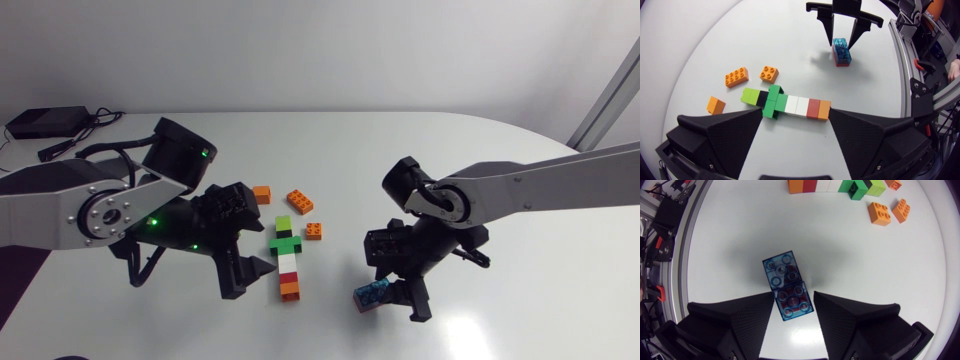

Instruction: Separate the duplo bricks

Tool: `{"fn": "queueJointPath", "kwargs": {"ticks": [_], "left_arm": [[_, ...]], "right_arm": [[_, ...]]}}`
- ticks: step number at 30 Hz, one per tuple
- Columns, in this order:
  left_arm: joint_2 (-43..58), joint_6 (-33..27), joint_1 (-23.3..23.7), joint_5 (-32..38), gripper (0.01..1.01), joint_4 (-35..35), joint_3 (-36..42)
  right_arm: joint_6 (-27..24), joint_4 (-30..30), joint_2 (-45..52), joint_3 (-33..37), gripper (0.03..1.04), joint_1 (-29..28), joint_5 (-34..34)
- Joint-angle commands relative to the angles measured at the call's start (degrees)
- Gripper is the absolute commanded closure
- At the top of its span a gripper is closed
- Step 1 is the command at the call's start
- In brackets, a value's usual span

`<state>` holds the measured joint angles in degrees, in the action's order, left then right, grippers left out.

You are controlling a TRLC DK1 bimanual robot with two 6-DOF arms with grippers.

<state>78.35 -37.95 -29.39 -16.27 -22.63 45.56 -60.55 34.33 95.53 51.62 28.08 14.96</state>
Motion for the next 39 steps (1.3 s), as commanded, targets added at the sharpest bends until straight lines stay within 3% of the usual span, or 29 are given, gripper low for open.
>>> {"fn": "queueJointPath", "kwargs": {"ticks": [1, 3, 7, 17, 24, 30, 32, 35, 39], "left_arm": [[0.58, -1.60, 0.03, 0.01, 0.111, 0.40, -1.53], [0.58, -1.77, 0.03, 0.01, 0.111, 0.92, -1.97], [0.67, -1.77, 0.03, 0.01, 0.111, 1.19, -2.23], [0.49, -1.51, -1.29, 0.01, 0.111, 1.89, -2.23], [-0.30, -1.60, -1.20, 0.10, 0.111, 1.89, -3.37], [-0.65, -1.51, -1.38, 0.45, 0.111, 1.89, -3.72], [-0.65, -1.51, -1.46, 0.45, 0.111, 1.89, -3.72], [-0.74, -1.51, -1.64, 0.54, 0.111, 1.89, -3.72], [-1.09, -1.51, -1.81, 0.72, 0.111, 1.89, -3.81]], "right_arm": [[-1.67, 0.92, -0.43, -1.17, 0.70, 0.40, 0.07], [-1.76, 1.09, -1.48, -1.17, 0.81, 0.14, 0.77], [-1.58, 2.41, -2.10, -1.52, 0.87, 0.31, 0.77], [1.93, 0.48, -6.05, -1.08, 0.87, 0.58, 1.74], [2.02, -6.20, -2.10, 0.24, 0.87, -8.83, 0.42], [2.11, -10.07, 4.23, 2.09, 0.86, -12.17, -1.34], [2.46, -10.68, 5.11, 2.17, 0.78, -12.08, -1.51], [3.34, -10.86, 5.72, 2.44, 0.36, -11.90, -2.13], [3.78, -10.51, 3.53, 2.17, 0.14, -11.90, -2.13]]}}
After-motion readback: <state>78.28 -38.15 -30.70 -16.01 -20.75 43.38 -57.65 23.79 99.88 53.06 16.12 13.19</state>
